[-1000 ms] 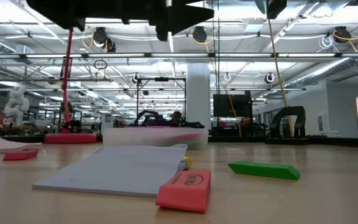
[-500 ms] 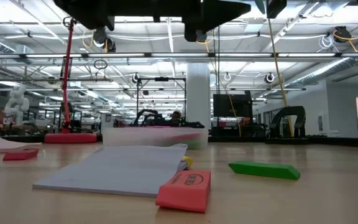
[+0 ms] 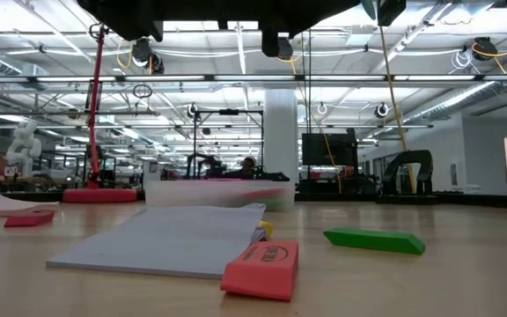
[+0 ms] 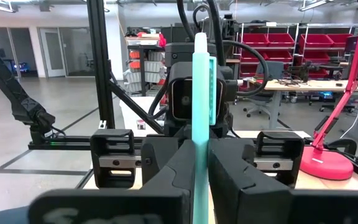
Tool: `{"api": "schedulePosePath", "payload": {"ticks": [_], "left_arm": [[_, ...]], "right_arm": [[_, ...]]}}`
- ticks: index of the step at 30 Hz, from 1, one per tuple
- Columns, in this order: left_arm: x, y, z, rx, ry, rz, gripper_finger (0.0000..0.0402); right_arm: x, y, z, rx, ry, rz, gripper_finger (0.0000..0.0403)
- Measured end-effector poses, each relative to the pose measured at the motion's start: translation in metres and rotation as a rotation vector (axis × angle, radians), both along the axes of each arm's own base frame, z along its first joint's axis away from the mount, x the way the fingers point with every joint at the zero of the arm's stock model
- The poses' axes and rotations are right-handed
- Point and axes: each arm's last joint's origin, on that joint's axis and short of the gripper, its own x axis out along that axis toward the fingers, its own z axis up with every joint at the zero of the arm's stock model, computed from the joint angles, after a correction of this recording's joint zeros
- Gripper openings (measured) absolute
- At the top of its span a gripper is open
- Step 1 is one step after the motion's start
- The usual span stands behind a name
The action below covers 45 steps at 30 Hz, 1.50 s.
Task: Pack school essentials
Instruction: Put the light blue pen into the pink supply box
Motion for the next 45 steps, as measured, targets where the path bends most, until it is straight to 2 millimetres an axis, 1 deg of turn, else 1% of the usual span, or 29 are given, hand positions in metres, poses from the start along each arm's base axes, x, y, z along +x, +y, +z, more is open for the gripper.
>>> {"api": "schedulePosePath", "payload": {"ticks": [11,15,18,27,31,35,43,45], "left_arm": [[0.0004,0.0017,-0.0001,0.002,0.0,0.0,0.0024],[0.0004,0.0017,-0.0003,0.006,0.002,0.001,0.0016],[0.0004,0.0018,-0.0003,0.004,0.002,0.001,0.003],[0.0002,0.002,0.0011,-0.022,-0.009,-0.003,0.0109],[0.0018,0.0014,0.0054,-0.026,-0.026,-0.014,0.0116],[0.0034,0.001,0.0091,-0.018,-0.036,-0.019,0.0099],[0.0037,0.0013,0.0083,-0.007,-0.024,-0.019,0.0031],[0.0038,0.0014,0.0082,-0.005,-0.023,-0.019,0.0024]], "right_arm": [[0.0001,-0.0001,-0.0002,-0.001,0.001,-0.002,0.002],[0.0001,-0.0001,-0.0008,-0.008,0.007,-0.002,0.002],[0.0001,-0.0001,-0.0008,-0.008,0.007,-0.002,0.002],[0.0001,0.0,-0.0009,-0.019,0.008,-0.001,0.002],[0.0009,-0.0017,-0.0009,-0.017,0.008,-0.009,0.002],[0.0012,-0.0025,-0.0008,-0.012,0.007,-0.012,0.002],[0.0012,-0.0025,-0.001,-0.011,0.009,-0.01,0.002],[0.0012,-0.0024,-0.001,-0.011,0.009,-0.01,0.002]]}}
